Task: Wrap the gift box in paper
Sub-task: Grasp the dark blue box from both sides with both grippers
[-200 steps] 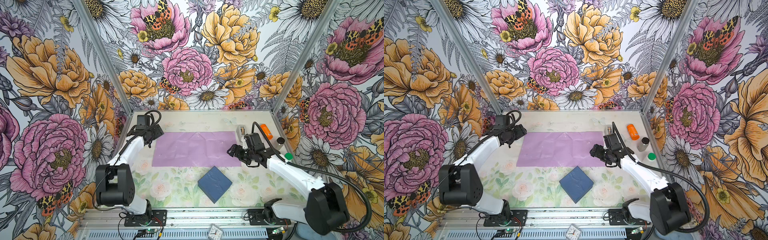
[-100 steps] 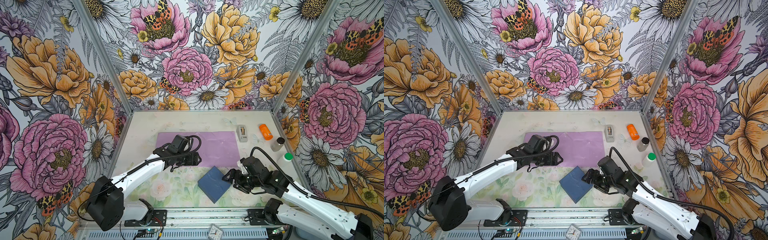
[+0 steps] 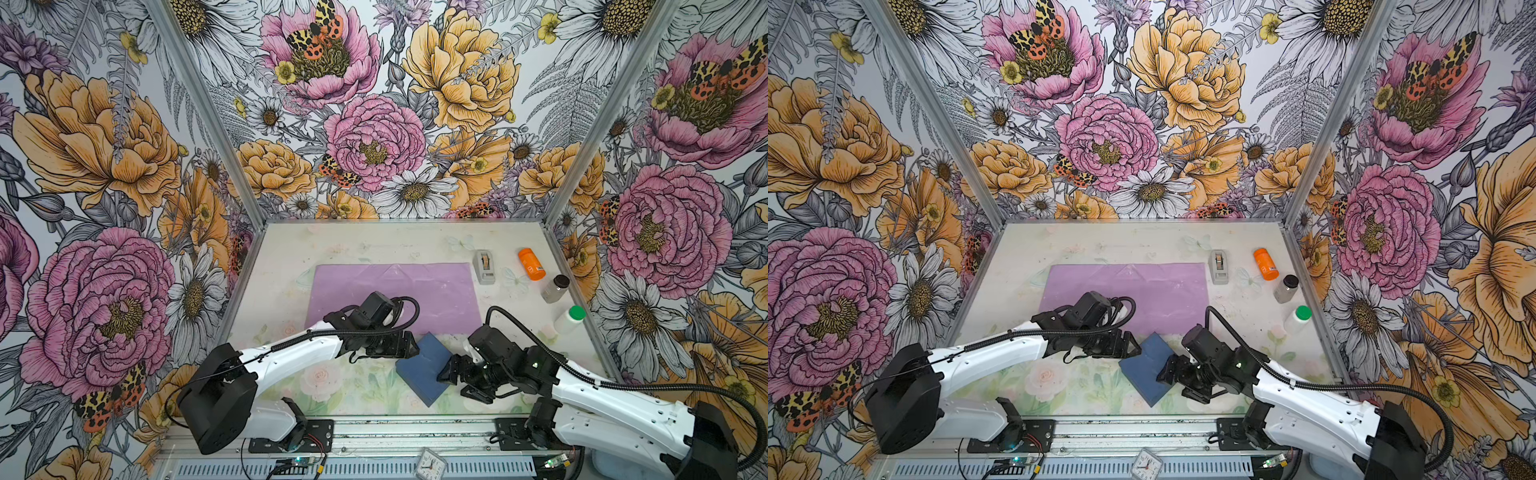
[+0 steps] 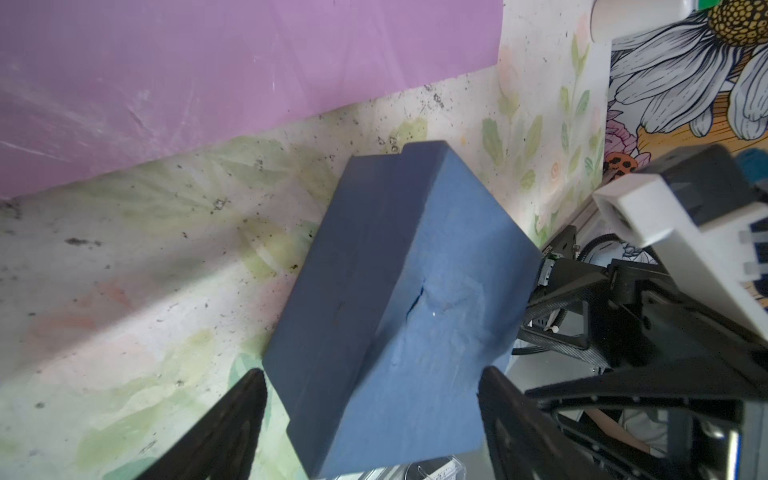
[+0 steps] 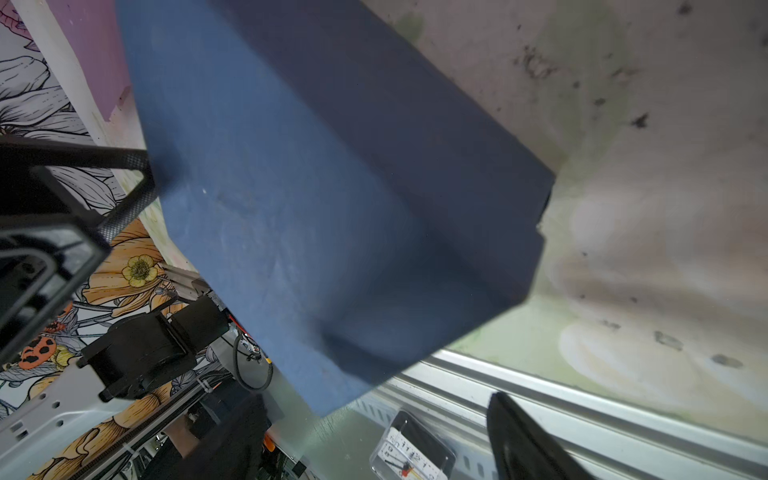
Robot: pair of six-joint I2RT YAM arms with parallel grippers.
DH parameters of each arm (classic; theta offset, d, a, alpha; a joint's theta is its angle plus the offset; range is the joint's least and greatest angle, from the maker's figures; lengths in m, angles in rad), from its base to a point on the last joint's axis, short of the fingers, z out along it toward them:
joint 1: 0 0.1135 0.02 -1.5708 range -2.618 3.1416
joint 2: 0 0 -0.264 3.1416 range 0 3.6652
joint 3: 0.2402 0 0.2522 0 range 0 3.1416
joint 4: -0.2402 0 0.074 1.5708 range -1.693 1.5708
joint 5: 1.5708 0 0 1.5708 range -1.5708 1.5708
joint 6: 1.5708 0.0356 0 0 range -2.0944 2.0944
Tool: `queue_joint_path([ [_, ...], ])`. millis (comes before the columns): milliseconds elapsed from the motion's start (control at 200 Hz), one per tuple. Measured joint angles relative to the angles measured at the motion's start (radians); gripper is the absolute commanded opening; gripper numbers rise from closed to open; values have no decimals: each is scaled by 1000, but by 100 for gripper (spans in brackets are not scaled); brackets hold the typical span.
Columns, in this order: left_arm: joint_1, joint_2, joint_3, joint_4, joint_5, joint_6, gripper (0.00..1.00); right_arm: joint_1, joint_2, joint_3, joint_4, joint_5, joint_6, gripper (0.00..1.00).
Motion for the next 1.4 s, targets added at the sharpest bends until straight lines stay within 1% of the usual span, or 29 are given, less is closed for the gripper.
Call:
queue_joint_path([
  [120, -10, 0, -13, 6, 11, -8, 82, -26, 43, 0, 45, -4, -16, 81],
  [320, -29, -21, -43, 11, 31, -15, 82, -117, 103, 6, 91, -19, -75, 80],
  [455, -74, -55, -63, 26, 37, -22, 82, -162, 177, 51, 99, -26, -138, 80],
  [590, -132, -68, -82, 46, 37, -41, 82, -198, 221, 103, 107, -25, -203, 80],
  [685, -148, -84, -105, 61, 33, -74, 82, -232, 224, 122, 118, -29, -237, 81],
  [805, -135, -135, -150, 79, 9, -145, 82, -263, 181, 121, 102, -33, -263, 80],
  [880, -119, -174, -180, 101, -5, -194, 82, -264, 122, 108, 69, -32, -270, 79],
  [965, -98, -204, -207, 132, -13, -233, 81, -254, 43, 76, 34, -33, -269, 73],
  [1051, -74, -209, -231, 172, -11, -263, 79, -228, -5, 48, 1, -33, -266, 73],
  [1231, -55, -183, -247, 237, 5, -299, 76, -153, 40, 45, -18, -33, -277, 73],
  [1321, -55, -164, -247, 260, 15, -306, 73, -145, 77, 47, -16, -33, -296, 73],
  [1396, -52, -142, -247, 283, 23, -310, 70, -145, 106, 51, -10, -35, -312, 71],
])
